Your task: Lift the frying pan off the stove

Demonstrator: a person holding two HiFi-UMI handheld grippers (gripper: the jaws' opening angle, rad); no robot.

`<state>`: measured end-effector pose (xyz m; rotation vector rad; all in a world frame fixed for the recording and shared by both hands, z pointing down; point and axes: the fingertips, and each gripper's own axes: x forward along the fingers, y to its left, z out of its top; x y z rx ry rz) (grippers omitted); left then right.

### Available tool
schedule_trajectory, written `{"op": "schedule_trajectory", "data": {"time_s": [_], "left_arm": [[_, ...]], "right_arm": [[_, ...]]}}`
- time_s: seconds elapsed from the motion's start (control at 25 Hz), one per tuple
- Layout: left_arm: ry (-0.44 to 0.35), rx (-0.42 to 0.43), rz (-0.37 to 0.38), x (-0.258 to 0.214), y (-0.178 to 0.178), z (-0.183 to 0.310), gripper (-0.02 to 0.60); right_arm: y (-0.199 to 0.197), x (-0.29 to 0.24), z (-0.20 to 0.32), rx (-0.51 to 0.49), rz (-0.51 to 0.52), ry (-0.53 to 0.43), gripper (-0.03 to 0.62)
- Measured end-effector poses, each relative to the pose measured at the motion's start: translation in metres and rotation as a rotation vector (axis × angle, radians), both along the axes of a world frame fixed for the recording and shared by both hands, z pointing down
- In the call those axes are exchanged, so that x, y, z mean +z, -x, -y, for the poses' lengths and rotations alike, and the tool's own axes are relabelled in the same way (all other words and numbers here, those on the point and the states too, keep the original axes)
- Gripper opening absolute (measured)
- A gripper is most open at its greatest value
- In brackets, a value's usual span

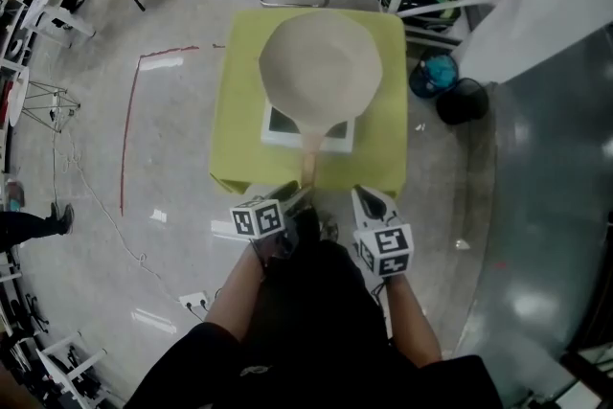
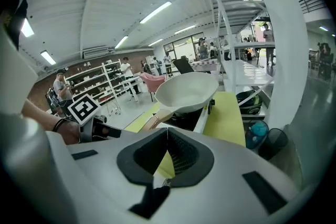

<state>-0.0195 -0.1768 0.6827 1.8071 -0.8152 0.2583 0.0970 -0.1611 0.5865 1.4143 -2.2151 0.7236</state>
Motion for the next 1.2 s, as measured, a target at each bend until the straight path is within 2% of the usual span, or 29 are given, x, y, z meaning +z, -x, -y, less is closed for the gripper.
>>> {"op": "schedule_trajectory", "data": {"time_s": [0.28, 0.44, 0.6, 0.72, 0.8, 1.04, 1.2], "left_arm": [[0.031, 0.055, -0.034, 0.006, -0.016, -0.001, 0.282], [0.04, 0.115, -0.035, 0.011, -0.028, -0.002, 0.282], [0.022, 0.139, -0.046, 0.01, -0.034, 0.001, 0.272], [0.011, 0.173, -0.058, 0.01, -0.04, 0.003, 0.214], [0.005, 0.198, -0.066, 0.009, -0.045, 0.003, 0.147], [0.015, 0.196, -0.068, 0.013, -0.047, 0.002, 0.141], [0.025, 0.197, -0.066, 0.013, -0.046, 0.001, 0.139]], "right_arm": [[-0.005, 0.01, 0.003, 0.033, 0.02, 0.025, 0.015], [-0.006, 0.014, 0.011, 0.039, 0.036, 0.034, 0.015], [0.002, 0.019, 0.021, 0.036, 0.11, 0.05, 0.015], [0.007, 0.025, 0.03, 0.011, 0.144, 0.075, 0.017], [0.012, 0.027, 0.036, -0.015, 0.166, 0.085, 0.017], [0.026, 0.027, 0.059, -0.074, 0.352, 0.151, 0.017], [0.034, 0.029, 0.073, -0.113, 0.394, 0.208, 0.017]]}}
